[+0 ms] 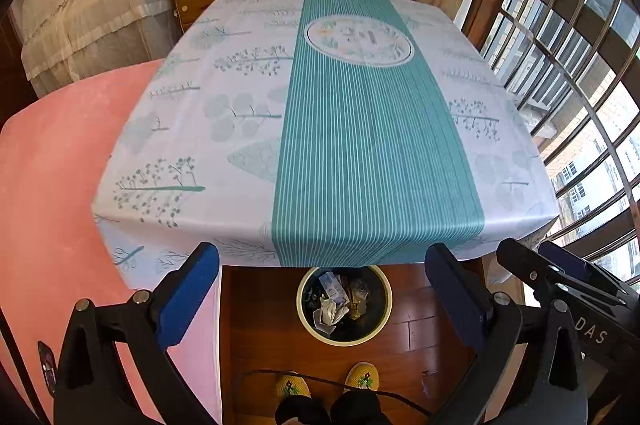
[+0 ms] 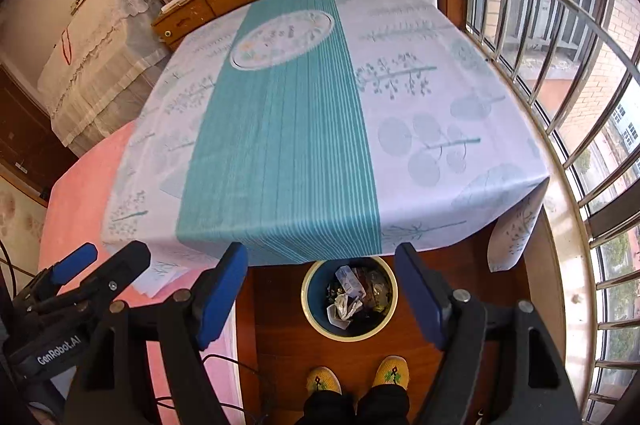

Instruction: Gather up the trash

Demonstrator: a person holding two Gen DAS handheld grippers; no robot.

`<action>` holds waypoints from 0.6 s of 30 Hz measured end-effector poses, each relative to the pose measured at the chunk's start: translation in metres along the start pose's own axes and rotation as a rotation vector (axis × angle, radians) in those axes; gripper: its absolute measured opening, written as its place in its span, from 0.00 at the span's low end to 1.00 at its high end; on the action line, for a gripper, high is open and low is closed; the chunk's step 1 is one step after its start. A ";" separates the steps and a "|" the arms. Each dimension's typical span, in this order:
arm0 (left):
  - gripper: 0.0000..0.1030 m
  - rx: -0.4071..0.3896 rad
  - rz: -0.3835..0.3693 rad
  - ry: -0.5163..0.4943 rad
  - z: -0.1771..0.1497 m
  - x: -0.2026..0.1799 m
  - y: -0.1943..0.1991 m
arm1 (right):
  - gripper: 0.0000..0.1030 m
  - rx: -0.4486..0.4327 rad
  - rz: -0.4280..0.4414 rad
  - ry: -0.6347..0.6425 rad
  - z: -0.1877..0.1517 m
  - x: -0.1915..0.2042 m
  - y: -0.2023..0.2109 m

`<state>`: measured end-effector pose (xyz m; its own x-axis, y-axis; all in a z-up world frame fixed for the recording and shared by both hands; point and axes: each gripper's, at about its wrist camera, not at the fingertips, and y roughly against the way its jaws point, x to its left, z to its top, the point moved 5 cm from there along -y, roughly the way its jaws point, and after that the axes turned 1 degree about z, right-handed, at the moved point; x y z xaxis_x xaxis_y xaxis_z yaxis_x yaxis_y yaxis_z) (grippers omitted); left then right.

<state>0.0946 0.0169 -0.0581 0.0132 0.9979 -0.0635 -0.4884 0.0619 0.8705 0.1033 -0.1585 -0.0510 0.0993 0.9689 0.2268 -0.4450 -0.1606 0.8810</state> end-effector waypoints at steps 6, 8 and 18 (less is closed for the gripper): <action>0.99 -0.030 -0.005 0.017 0.020 0.004 0.032 | 0.74 -0.034 0.012 0.037 0.022 0.021 0.032; 0.99 -0.046 -0.006 0.021 0.026 0.006 0.041 | 0.74 -0.048 0.013 0.041 0.028 0.026 0.040; 0.99 -0.060 0.003 0.034 0.037 0.012 0.056 | 0.74 -0.080 0.002 0.078 0.040 0.042 0.053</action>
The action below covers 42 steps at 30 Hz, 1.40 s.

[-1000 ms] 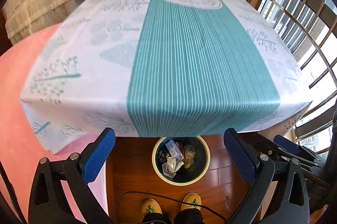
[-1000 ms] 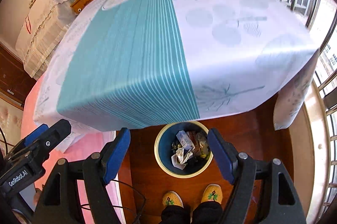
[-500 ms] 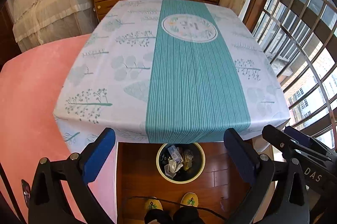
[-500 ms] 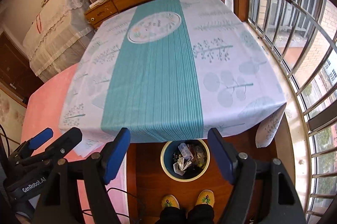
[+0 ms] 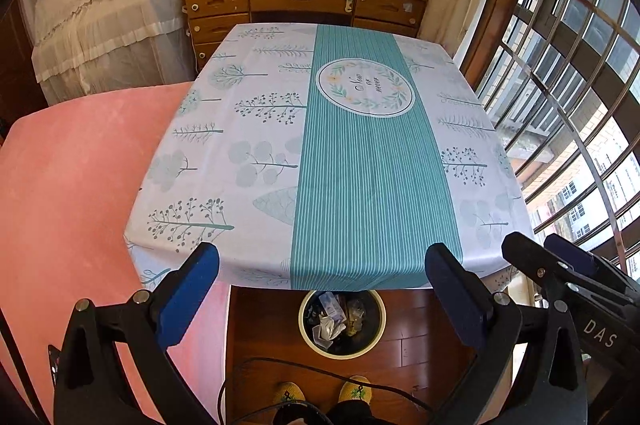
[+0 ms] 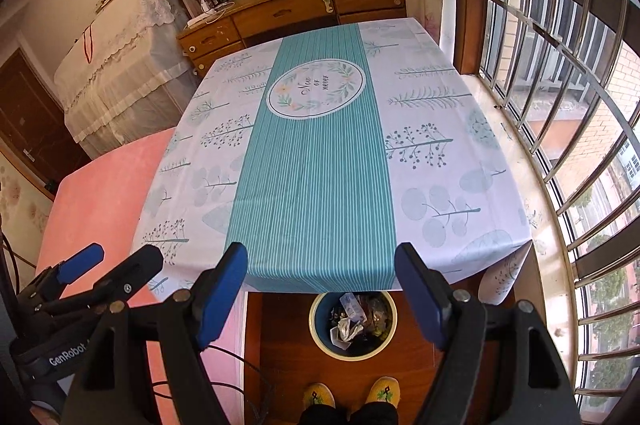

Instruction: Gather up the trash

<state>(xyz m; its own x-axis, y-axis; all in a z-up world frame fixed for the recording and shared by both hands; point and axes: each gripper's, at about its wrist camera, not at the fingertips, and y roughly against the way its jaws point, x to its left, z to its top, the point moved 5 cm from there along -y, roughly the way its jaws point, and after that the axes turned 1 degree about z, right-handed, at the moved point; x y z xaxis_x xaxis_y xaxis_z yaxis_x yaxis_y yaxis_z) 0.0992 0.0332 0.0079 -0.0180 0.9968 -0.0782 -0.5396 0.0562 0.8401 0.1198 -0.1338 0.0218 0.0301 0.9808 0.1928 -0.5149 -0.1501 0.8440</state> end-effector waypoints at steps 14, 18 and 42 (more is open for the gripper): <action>0.99 0.004 0.004 -0.009 0.003 0.002 0.000 | 0.74 -0.008 -0.015 -0.003 0.003 0.001 0.003; 0.99 0.003 0.005 -0.013 0.002 0.003 0.000 | 0.74 -0.011 -0.019 -0.002 0.002 0.001 0.004; 0.99 -0.008 0.006 -0.030 -0.001 -0.005 0.006 | 0.74 -0.006 -0.023 -0.015 -0.006 -0.003 0.009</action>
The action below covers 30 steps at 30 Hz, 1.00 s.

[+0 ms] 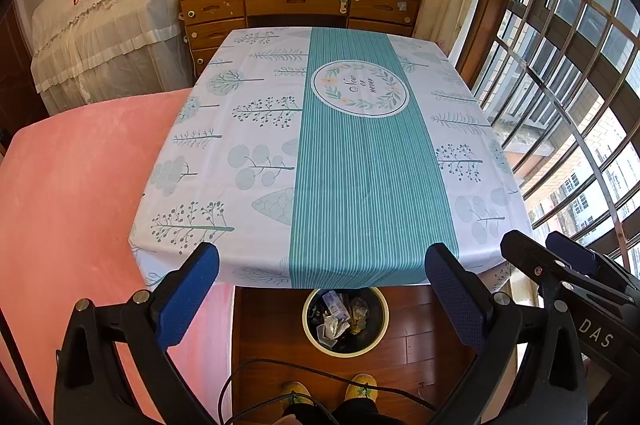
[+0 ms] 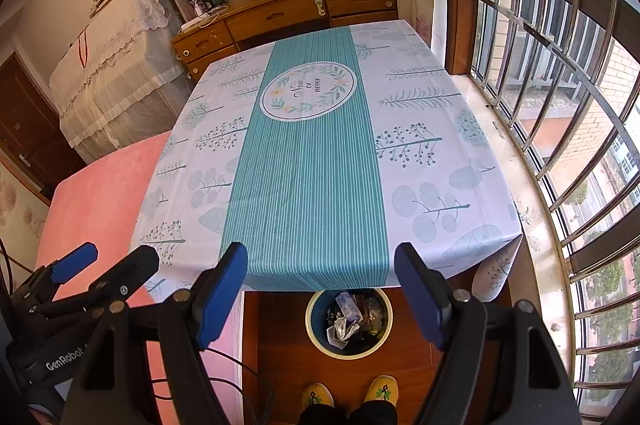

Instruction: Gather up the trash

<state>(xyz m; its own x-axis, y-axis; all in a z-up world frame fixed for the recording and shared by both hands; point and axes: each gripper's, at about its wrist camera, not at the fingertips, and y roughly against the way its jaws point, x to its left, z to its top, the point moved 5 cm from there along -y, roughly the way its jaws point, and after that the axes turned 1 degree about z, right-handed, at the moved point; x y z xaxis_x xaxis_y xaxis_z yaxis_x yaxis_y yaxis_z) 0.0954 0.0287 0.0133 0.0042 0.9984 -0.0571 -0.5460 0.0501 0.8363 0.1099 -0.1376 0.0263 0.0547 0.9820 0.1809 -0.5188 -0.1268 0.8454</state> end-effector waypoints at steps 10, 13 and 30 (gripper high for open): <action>0.99 0.006 0.013 -0.001 -0.003 -0.003 0.005 | 0.74 -0.001 0.002 0.000 0.000 -0.001 0.001; 0.99 0.006 0.015 -0.003 -0.004 -0.004 0.006 | 0.74 0.000 0.001 -0.001 0.000 -0.001 0.000; 0.99 0.019 0.021 -0.001 -0.013 -0.010 0.007 | 0.74 0.004 0.005 -0.006 -0.008 -0.003 0.004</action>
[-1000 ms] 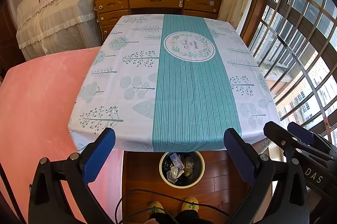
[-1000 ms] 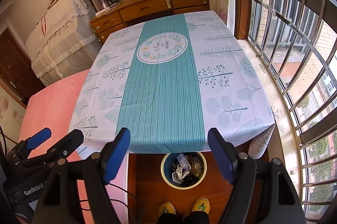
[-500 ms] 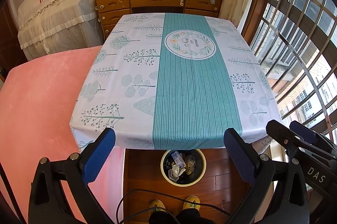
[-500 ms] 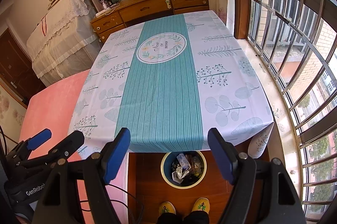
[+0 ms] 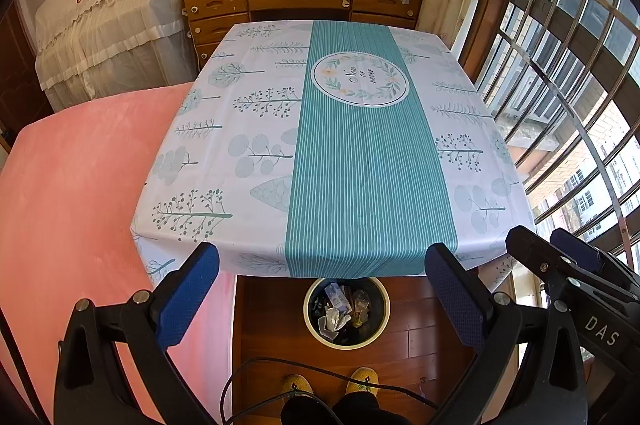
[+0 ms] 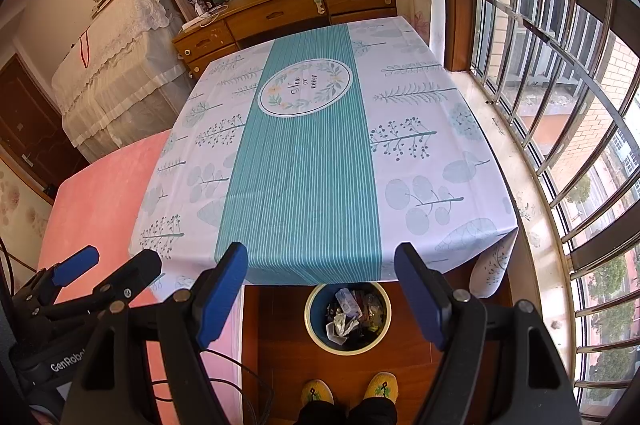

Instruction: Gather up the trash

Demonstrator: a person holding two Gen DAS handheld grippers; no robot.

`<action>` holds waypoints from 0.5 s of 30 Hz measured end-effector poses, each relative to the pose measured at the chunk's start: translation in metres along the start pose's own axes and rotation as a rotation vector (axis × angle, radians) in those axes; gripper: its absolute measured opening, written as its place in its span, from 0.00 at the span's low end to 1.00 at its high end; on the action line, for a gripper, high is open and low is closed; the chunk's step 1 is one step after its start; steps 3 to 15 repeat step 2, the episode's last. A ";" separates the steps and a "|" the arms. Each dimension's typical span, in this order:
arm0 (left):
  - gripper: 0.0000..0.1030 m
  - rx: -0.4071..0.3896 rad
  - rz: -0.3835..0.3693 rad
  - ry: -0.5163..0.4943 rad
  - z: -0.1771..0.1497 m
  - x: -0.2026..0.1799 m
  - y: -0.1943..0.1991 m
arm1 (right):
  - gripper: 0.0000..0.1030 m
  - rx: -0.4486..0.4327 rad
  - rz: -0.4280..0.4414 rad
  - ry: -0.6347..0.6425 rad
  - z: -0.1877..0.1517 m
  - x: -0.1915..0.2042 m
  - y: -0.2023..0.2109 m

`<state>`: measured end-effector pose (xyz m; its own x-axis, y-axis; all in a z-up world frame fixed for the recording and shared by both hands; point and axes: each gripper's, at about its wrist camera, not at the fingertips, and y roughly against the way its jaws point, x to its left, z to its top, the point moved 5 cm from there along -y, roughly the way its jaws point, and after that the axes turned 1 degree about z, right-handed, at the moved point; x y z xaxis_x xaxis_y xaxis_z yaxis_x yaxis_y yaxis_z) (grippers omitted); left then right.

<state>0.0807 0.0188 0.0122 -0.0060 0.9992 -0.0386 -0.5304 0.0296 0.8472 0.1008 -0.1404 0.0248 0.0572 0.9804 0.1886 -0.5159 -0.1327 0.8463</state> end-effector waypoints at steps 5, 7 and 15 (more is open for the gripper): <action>0.99 0.002 0.001 0.000 -0.001 -0.001 0.000 | 0.74 0.001 0.002 0.000 -0.002 0.000 0.001; 0.99 0.002 0.001 0.000 -0.001 -0.001 0.000 | 0.74 0.001 0.002 0.000 -0.002 0.000 0.001; 0.99 0.002 0.001 0.000 -0.001 -0.001 0.000 | 0.74 0.001 0.002 0.000 -0.002 0.000 0.001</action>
